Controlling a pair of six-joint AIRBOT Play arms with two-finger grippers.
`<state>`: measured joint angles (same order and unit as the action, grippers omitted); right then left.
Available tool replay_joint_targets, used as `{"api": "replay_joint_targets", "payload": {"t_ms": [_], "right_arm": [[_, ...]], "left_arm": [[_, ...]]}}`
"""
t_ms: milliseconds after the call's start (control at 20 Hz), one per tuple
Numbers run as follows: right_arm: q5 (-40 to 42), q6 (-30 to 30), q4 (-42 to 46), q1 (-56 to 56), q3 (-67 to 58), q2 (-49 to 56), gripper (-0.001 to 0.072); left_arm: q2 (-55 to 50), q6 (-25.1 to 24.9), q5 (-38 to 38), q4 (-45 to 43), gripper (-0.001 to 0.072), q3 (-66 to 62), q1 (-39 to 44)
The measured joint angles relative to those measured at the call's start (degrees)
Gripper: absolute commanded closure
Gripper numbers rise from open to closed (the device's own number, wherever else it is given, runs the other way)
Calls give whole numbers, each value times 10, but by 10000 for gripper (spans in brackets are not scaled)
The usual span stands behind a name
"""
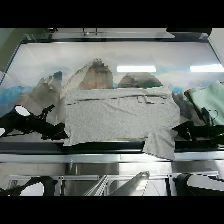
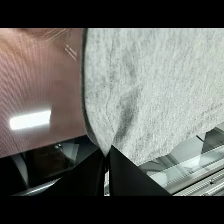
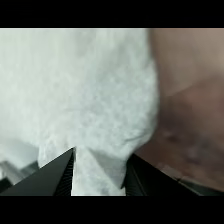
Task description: Fold the shirts.
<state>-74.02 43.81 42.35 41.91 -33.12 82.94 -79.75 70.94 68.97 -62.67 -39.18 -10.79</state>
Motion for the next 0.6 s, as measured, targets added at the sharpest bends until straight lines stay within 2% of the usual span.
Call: {"api": "replay_joint_targets", "payload": {"t_ms": [350,600], "right_arm": [[-81,16,25,-41,0,11,332],[-95,28,42,-45,0,-3,361]], "left_arm": [[0,0,1,0,687,0,0],[0,0,1,0,687,0,0]]}}
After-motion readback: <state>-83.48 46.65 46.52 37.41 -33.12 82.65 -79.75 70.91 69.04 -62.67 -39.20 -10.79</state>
